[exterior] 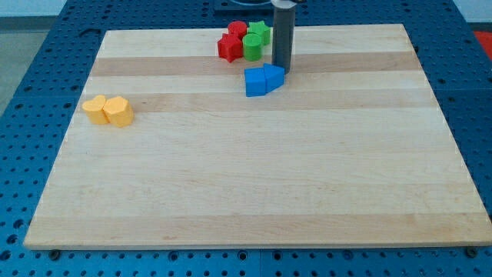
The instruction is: Push the blue triangle along with blue cube a bit left
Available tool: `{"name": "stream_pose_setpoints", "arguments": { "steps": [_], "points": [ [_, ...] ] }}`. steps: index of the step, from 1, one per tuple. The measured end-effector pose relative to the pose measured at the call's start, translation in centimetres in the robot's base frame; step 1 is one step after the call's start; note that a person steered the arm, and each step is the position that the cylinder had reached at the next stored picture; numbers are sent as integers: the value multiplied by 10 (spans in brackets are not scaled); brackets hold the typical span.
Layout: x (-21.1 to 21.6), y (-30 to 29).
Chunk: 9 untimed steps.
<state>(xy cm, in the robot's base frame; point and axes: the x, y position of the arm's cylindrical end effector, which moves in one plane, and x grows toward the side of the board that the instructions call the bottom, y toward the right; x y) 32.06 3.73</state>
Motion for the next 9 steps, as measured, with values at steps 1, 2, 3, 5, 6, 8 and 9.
{"name": "stream_pose_setpoints", "arguments": {
  "steps": [1, 2, 3, 5, 6, 8, 9],
  "points": [
    [11, -7],
    [11, -4],
    [11, 26],
    [21, 51],
    [24, 56],
    [32, 46],
    [32, 30]
  ]
}}
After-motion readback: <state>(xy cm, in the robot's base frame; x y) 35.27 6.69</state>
